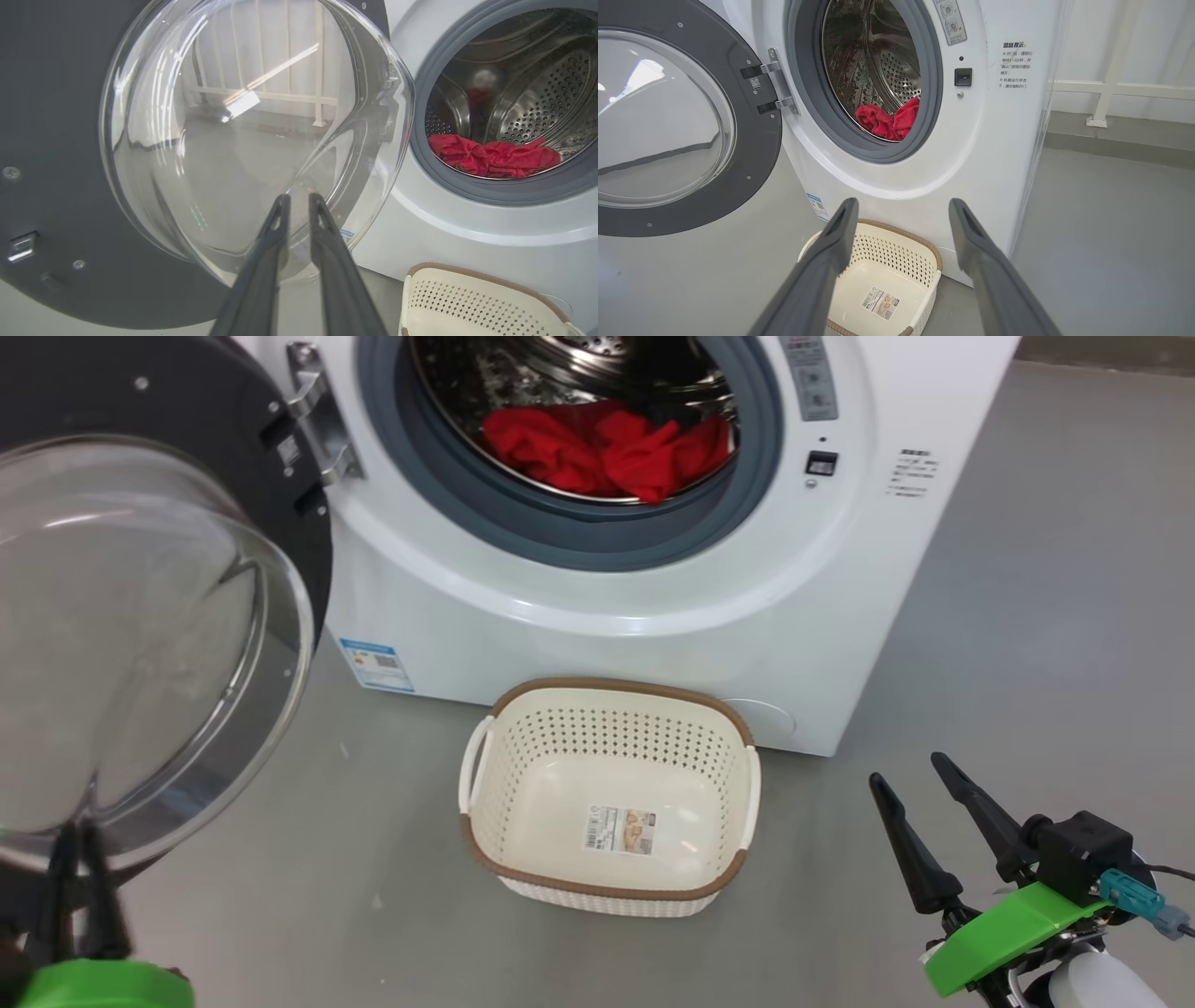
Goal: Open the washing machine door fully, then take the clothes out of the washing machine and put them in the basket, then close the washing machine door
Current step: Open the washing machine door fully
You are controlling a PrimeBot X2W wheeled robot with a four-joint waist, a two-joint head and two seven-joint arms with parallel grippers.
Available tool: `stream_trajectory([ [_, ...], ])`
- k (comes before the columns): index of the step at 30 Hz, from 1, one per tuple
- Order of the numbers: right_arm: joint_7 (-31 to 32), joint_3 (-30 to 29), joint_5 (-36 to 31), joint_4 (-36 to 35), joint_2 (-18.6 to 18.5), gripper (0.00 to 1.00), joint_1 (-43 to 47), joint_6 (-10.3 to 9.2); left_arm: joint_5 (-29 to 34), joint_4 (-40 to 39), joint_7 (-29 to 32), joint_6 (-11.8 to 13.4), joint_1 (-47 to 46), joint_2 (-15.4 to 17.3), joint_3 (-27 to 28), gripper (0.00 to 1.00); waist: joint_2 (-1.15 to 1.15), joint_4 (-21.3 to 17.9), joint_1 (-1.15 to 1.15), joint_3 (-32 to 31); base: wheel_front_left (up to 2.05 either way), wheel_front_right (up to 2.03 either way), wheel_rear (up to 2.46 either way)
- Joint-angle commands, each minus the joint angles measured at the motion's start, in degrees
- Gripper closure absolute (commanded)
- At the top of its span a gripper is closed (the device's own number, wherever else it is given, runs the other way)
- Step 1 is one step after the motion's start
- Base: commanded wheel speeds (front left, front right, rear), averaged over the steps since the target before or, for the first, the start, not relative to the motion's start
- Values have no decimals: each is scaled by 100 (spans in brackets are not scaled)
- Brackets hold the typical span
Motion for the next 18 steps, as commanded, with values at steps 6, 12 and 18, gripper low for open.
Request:
stream_trajectory([
  [6, -55, -9, -30, -147, -36, 0, 75, 35, -219, -518, -45, -32, 321, 131, -365, 0, 0, -356, 0, -13, 0, 0, 0],
  [12, -55, -41, -14, -146, 12, 0, 51, 35, -390, -768, -45, -32, 500, 179, -774, 0, 0, -677, 0, 15, 0, 0, 0],
  [18, -55, -80, -11, -148, 54, 0, 40, 35, -520, -985, -45, -32, 616, 211, -952, 0, 0, -956, 0, 18, 0, 0, 0],
])
